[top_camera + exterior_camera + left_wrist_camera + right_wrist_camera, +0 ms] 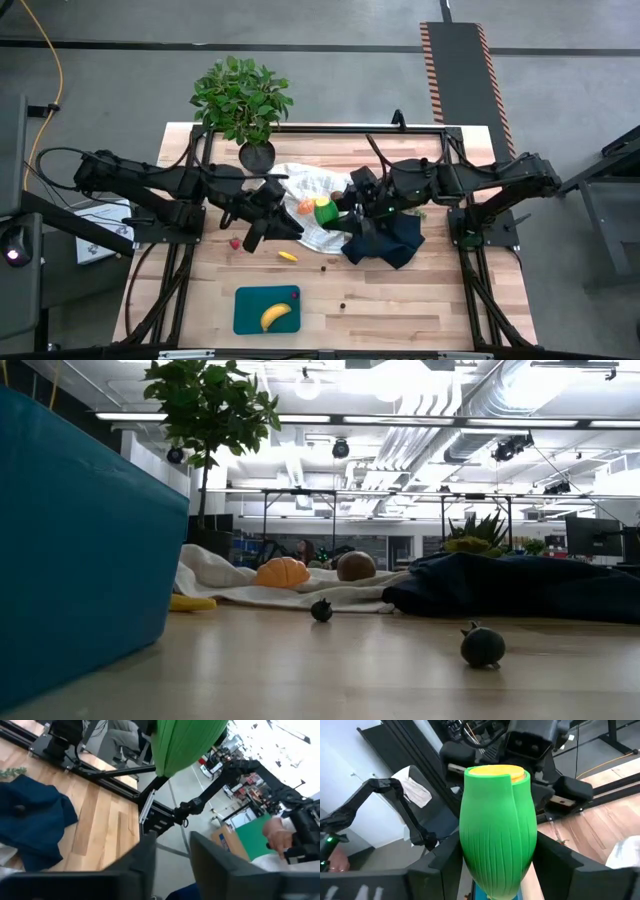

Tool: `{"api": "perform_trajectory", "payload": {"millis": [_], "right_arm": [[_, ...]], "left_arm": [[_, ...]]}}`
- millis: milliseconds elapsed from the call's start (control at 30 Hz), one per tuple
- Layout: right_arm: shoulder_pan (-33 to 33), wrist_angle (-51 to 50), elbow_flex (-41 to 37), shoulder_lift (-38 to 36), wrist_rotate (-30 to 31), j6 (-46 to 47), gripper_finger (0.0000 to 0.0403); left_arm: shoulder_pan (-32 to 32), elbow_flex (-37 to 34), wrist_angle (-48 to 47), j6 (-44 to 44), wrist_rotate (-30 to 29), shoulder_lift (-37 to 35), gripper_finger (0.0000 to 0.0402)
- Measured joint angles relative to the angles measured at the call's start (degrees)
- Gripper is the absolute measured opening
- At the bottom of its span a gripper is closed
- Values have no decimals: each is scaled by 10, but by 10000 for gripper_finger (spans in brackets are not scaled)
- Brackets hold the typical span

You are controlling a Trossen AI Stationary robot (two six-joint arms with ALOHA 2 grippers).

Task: Pick and placing Produce into tupperware
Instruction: Put the corn into the bin

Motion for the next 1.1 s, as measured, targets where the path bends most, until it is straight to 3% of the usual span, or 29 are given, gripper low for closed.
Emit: {"api": "perform_trajectory", "payload": {"millis": [233, 433, 633, 1100], "right_arm": [[0, 32, 0, 0, 5, 3, 181], [0, 39, 0, -1, 42, 4, 181], [0, 45, 0, -1, 67, 14, 181], [0, 58, 0, 7, 76, 8, 181]], "left_arm": [[-2, 0, 49, 25, -31, 14, 260], [-2, 0, 112, 72, -82, 14, 324], [-2, 0, 126, 110, -101, 15, 344], [-2, 0, 124, 150, -144, 15, 324]]}}
